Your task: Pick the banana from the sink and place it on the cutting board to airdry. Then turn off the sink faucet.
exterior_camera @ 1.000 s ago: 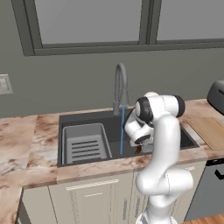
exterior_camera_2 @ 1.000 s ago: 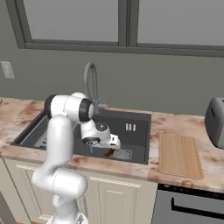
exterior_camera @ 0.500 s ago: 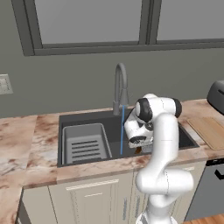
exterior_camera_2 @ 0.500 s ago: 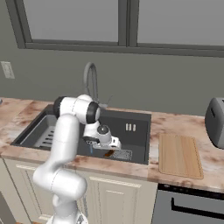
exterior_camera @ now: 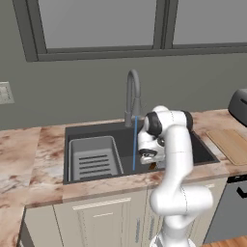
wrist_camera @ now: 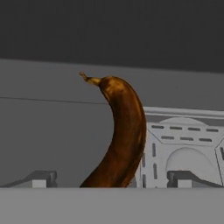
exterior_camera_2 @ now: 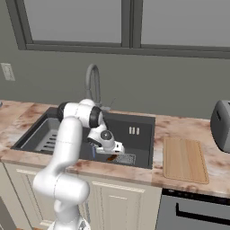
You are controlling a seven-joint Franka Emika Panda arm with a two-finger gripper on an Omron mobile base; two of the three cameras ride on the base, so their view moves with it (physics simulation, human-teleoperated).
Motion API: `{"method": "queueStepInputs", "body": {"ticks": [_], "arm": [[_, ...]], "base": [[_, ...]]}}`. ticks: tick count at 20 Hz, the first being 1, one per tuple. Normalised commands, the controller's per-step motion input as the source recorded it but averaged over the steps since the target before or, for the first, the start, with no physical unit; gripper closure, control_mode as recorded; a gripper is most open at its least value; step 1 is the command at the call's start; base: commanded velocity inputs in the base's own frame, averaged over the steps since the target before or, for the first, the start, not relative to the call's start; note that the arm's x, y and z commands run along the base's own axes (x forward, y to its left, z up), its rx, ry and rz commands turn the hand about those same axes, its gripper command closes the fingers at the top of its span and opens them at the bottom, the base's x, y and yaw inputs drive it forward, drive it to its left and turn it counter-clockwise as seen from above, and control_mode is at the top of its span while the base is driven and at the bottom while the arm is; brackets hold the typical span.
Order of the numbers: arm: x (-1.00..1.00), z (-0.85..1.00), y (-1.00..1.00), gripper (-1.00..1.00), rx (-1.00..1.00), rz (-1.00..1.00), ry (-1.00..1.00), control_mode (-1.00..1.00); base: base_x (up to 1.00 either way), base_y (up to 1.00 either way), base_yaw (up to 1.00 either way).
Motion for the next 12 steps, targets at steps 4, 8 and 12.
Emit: {"method": "queueStepInputs", "body": {"ticks": [4,8,12], "arm": [[0.27,-0.14,-0.04,-1.0,0.0,0.0,0.0,-1.0],[0.27,-0.14,-0.09,-1.0,0.0,0.0,0.0,-1.0],[0.32,-0.17,-0.11,1.0,0.0,0.0,0.0,-1.0]], "base": [[0.0,0.0,0.0],[0.0,0.0,0.0],[0.0,0.0,0.0]]}}
